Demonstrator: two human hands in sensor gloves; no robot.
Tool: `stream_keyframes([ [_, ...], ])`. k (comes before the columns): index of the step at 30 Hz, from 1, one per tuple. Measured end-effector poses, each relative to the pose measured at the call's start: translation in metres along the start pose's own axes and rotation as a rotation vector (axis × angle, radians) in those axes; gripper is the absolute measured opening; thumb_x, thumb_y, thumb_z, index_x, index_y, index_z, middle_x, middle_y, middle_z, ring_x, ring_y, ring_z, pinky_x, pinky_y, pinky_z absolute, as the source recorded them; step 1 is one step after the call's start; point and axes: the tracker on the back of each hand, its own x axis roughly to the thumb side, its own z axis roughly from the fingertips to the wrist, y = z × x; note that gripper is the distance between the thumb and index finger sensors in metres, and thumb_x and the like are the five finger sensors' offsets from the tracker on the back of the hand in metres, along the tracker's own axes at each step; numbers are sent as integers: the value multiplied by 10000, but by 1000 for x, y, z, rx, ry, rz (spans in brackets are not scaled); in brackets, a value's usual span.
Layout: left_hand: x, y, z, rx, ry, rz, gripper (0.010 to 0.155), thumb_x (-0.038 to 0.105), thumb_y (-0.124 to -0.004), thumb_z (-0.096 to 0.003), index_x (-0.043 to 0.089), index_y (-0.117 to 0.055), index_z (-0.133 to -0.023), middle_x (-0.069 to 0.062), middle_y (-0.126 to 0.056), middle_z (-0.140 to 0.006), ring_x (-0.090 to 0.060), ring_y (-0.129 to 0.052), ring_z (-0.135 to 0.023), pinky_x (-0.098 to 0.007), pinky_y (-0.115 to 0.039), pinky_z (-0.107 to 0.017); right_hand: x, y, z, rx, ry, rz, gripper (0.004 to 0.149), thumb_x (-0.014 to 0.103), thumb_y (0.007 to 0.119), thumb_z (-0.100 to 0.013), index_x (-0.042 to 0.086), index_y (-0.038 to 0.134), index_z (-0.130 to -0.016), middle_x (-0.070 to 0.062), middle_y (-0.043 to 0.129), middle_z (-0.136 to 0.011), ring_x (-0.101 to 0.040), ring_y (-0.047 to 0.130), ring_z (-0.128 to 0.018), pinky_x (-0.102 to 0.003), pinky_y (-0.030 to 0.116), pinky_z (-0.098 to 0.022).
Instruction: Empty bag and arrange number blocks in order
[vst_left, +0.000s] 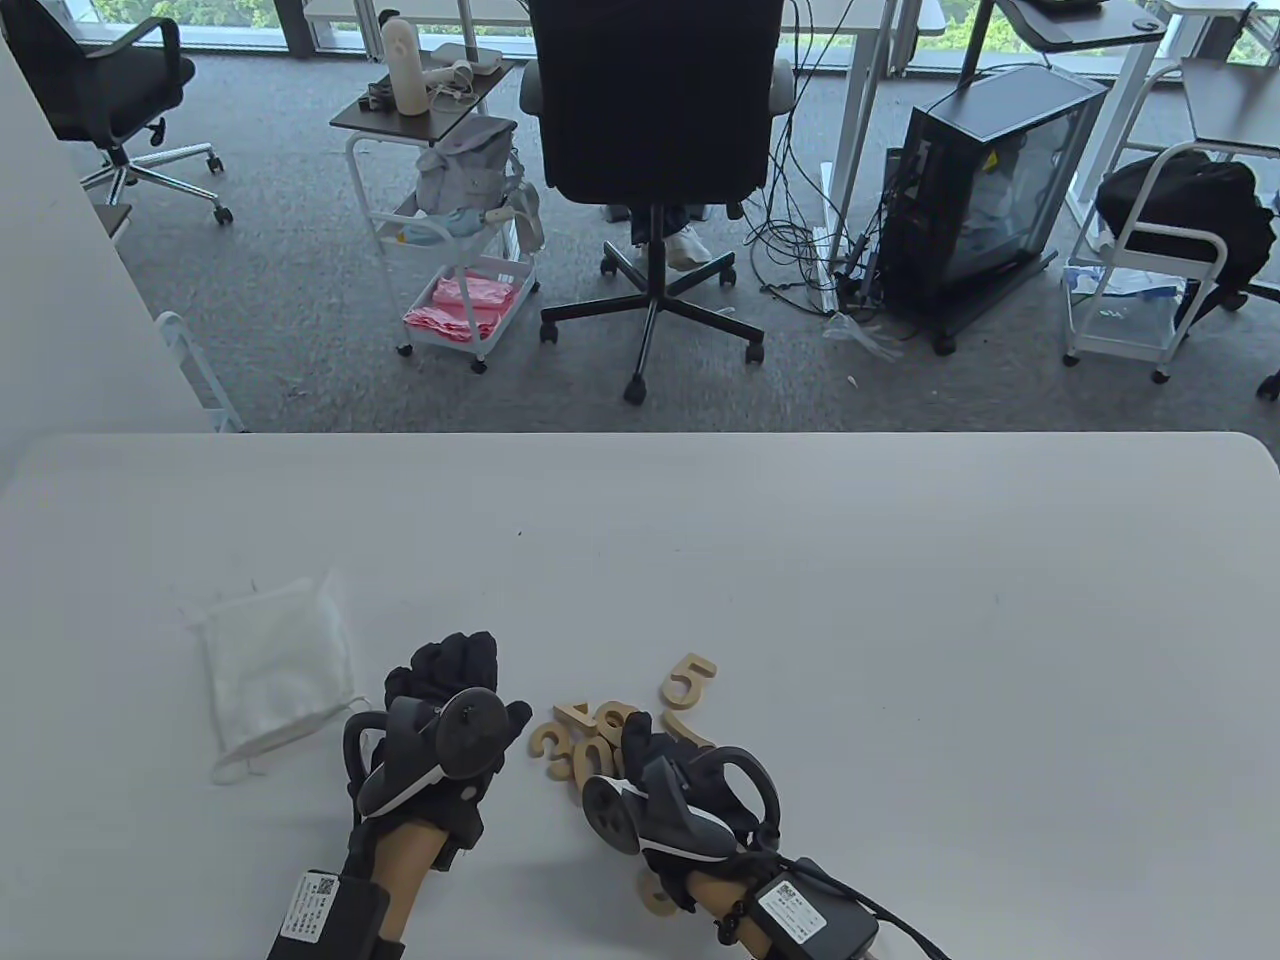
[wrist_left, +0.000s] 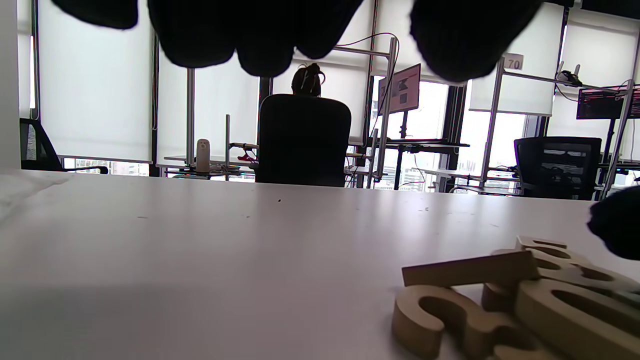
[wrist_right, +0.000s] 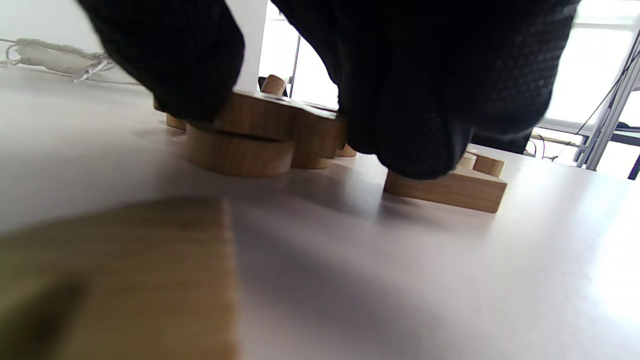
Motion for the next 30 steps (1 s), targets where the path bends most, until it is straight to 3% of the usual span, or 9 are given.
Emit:
stream_keyframes([
  [4, 0, 1, 2, -6, -6, 1, 786, 493, -733, -533, 3, -528, -1112, -325, -577, -1094, -621, -662, -972, -780, -539, -645, -9, -14, 3, 0, 34, -29, 783, 451, 862, -460, -94, 686, -993, -247, 944, -801, -395, 1052, -580, -509, 914, -442],
  [9, 5, 5, 7, -48, -47, 39, 760, 496, -754, -523, 21, -587, -1093, -305, -640, -1076, -607, -714, -954, -779, -549, -644, -51, -38, 14, 80, 206, -131, 752, 428, 869, -470, -100, 718, -984, -278, 940, -800, -426, 1045, -570, -530, 905, -433],
  [13, 15, 2, 8, -94, -89, 60, 765, 504, -767, -515, 23, -605, -1087, -299, -664, -1068, -598, -736, -947, -773, -563, -644, -73, -23, 19, 261, 311, -170, 747, 407, 879, -475, -128, 727, -973, -307, 940, -785, -451, 1041, -554, -547, 901, -419],
  [16, 21, -2, 9, -125, -104, 48, 765, 506, -766, -515, 22, -608, -1086, -295, -668, -1067, -597, -742, -944, -771, -566, -644, -70, -10, 19, 362, 305, -151, 751, 406, 877, -477, -136, 722, -973, -307, 938, -785, -450, 1043, -553, -545, 905, -415],
  [24, 17, -9, 6, -160, -72, 55, 752, 498, -762, -519, 21, -616, -1082, -295, -675, -1061, -596, -749, -937, -766, -572, -643, -51, 3, 12, 389, 256, -49, 766, 415, 880, -469, -136, 715, -973, -297, 936, -784, -438, 1048, -553, -538, 910, -413],
  [28, 9, -10, 3, -165, -42, 56, 747, 492, -763, -520, 21, -617, -1081, -300, -676, -1059, -598, -747, -936, -766, -572, -642, -53, -1, 12, 401, 264, -97, 801, 447, 859, -461, -141, 698, -980, -306, 922, -798, -449, 1042, -569, -542, 908, -413],
  [30, 5, -10, 2, -164, -23, 55, 744, 489, -763, -521, 20, -617, -1081, -301, -677, -1059, -600, -747, -935, -766, -571, -642, -57, -13, 12, 317, 258, -115, 759, 432, 848, -472, -89, 695, -1003, -311, 896, -834, -465, 1022, -595, -555, 891, -433],
])
